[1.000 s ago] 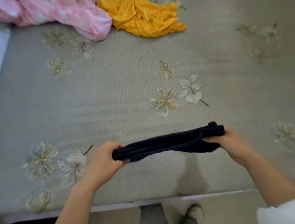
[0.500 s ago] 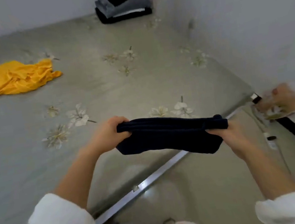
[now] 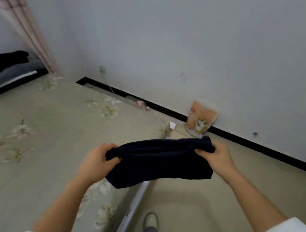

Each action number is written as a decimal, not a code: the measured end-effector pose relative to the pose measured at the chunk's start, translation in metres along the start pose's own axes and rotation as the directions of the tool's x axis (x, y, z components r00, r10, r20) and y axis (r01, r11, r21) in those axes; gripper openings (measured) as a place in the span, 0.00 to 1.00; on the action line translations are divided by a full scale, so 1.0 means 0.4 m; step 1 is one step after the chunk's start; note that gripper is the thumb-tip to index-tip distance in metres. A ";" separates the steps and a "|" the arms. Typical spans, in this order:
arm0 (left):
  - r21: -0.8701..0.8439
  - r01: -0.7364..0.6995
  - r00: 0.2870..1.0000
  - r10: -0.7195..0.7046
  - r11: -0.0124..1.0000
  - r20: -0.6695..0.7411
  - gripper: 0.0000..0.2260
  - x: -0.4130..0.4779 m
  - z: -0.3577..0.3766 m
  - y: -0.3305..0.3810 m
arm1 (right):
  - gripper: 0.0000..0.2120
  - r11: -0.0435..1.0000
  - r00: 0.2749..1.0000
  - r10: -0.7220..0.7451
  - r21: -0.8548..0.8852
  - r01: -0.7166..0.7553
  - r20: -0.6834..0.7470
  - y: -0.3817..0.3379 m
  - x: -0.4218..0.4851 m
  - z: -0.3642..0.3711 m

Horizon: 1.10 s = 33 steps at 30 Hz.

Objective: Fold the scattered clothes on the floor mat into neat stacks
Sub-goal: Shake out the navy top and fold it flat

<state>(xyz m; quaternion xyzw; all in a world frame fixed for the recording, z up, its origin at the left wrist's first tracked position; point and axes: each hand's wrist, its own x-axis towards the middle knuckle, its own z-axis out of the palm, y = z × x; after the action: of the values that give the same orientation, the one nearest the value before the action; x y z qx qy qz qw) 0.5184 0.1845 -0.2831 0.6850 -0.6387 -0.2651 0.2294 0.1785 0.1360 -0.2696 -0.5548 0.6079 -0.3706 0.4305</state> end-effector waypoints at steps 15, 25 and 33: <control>0.037 -0.106 0.994 0.107 0.994 -0.014 0.10 0.841 0.119 0.240 | 0.25 0.999 0.981 -0.025 -0.048 0.016 -0.191 0.006 0.764 -0.210; 0.163 0.005 0.985 0.023 0.987 -0.171 0.10 1.354 0.252 0.331 | 0.23 0.992 0.996 -0.061 -0.111 0.054 -0.062 0.050 1.391 -0.336; 0.139 0.294 0.916 -0.238 0.945 -0.323 0.12 1.632 0.330 0.402 | 0.25 0.982 0.980 -0.064 -0.162 0.095 0.186 0.007 1.843 -0.376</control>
<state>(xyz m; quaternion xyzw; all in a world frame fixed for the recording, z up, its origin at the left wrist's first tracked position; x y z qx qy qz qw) 0.3392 -0.4754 -0.3237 0.8164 -0.5184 -0.1256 0.2212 0.0267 -0.6003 -0.3017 -0.6448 0.5730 -0.2825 0.4197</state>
